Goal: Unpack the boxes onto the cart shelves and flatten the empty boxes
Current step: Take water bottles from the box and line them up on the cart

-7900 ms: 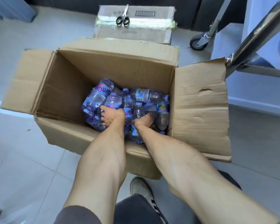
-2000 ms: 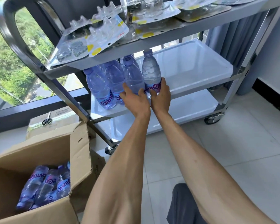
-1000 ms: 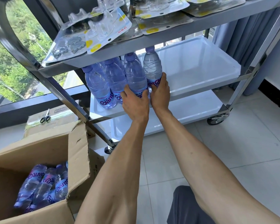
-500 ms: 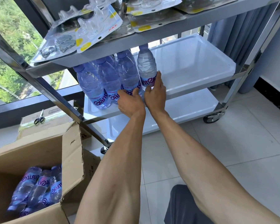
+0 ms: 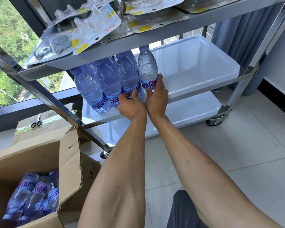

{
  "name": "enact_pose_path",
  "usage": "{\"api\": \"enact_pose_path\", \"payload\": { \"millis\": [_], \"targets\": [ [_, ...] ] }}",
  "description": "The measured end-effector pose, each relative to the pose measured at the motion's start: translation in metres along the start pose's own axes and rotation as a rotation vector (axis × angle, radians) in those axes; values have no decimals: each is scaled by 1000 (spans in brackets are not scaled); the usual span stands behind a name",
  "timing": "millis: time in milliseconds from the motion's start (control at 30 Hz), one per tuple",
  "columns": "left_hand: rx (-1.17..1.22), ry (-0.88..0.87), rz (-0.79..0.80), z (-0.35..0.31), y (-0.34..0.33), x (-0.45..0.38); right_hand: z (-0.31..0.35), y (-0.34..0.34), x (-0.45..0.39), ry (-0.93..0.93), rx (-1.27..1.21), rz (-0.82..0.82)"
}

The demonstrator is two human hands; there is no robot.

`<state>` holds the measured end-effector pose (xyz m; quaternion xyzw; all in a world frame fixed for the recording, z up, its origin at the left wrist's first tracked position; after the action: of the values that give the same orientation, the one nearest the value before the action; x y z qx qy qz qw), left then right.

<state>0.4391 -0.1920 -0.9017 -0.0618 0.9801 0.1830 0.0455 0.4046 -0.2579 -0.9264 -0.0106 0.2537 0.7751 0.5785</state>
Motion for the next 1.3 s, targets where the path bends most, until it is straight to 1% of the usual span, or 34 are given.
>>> {"api": "enact_pose_path", "payload": {
  "millis": [167,300,467,767,900,967,1033,1100,1133,1200,1233,1300],
  "targets": [
    [-34,-50,-18,4,-1,1,8,0,3,-32,0,-17],
    [-77,-68,1,10,1,-6,13,4,3,-40,-3,0],
    [-86,-55,17,8,1,-9,25,7,-7,-187,-142,-60],
    [-32,43,15,2,3,-10,24,4,-6,-147,-93,-69],
    [-50,46,-3,1,5,-8,22,6,-6,-137,-78,-70],
    [-92,9,-1,0,7,-6,22,7,-7,-139,-77,-71],
    [-195,-105,-3,2,15,-3,22,7,-7,-146,-71,-67],
    [-290,-229,-52,7,27,-2,22,7,-8,-149,-65,-60],
    [-316,-256,-100,8,35,-4,23,7,-8,-151,-73,-60],
    [-365,-235,-187,7,44,-9,23,6,-9,-157,-80,-67],
    [-394,-204,-203,5,47,-13,24,6,-9,-156,-73,-75],
    [-442,-166,-171,1,46,-16,24,6,-7,-148,-62,-86]
  ]
}}
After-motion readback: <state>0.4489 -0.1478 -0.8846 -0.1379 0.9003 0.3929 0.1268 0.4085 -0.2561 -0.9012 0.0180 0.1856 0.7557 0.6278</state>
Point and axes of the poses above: each hand's wrist, its own x-axis away from the middle knuckle, its own y-axis out of the back of the hand, z = x × y, the point moved 1 cm from there along -x, towards the middle knuckle, and after that the axes turned 2 degrees about -z, right-handed, at the moved point
